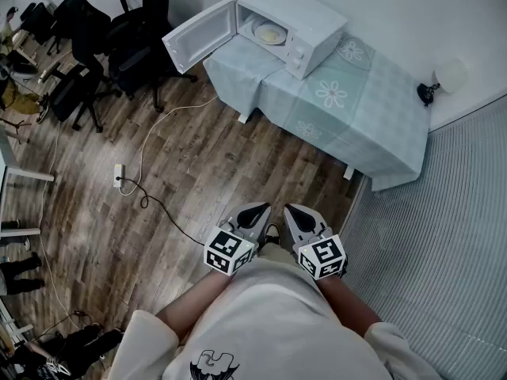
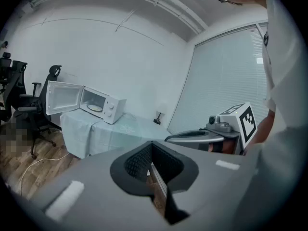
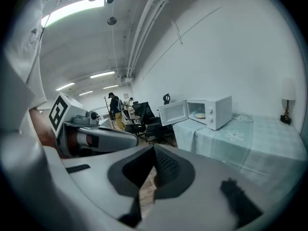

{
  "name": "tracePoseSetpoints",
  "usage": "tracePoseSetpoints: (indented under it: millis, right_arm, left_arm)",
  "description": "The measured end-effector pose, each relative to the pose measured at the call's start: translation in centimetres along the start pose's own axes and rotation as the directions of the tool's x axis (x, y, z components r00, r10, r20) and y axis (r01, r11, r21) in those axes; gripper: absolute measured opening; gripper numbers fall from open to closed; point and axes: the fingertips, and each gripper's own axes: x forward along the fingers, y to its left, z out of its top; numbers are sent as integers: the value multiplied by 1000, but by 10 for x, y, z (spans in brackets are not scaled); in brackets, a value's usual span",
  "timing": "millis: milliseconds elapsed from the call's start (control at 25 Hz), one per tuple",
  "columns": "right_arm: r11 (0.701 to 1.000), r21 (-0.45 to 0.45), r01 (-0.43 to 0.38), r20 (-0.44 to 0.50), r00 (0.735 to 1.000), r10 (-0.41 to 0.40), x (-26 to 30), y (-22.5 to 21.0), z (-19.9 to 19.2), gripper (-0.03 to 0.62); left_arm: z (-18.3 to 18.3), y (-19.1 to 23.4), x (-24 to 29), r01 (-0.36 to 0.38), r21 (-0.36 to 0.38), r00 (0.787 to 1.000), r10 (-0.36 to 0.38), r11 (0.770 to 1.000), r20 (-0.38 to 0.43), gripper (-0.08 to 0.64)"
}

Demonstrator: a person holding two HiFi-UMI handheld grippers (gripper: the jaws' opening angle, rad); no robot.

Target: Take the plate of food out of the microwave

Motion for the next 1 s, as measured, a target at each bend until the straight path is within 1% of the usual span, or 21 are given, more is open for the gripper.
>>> tracePoseSetpoints:
  millis: [120, 320, 600, 840, 1000]
  right_arm:
    - [1000, 13, 1, 2, 1000, -1, 11, 1, 5, 12]
    - [998, 66, -14, -6, 1000, 14, 33, 6, 8, 14]
    - [1000, 21, 23, -26, 999, -22, 67, 13, 15, 14]
    - [998, 37, 51, -32, 998, -50, 91, -10, 28, 14]
    - [997, 53, 64, -29, 998, -63, 124, -56, 38, 14]
  left_arm:
    - [7, 14, -4, -11, 0, 1000, 11, 1000, 6, 3]
    - [11, 35, -14, -17, -7, 1000, 18, 1000, 13, 3]
    - [21, 74, -25, -18, -13, 999, 18, 1000, 40, 3]
    - [41, 108, -10, -22, -30, 999, 23, 999, 45, 3]
    - [56, 136, 27, -19, -27, 999, 20, 999, 32, 3]
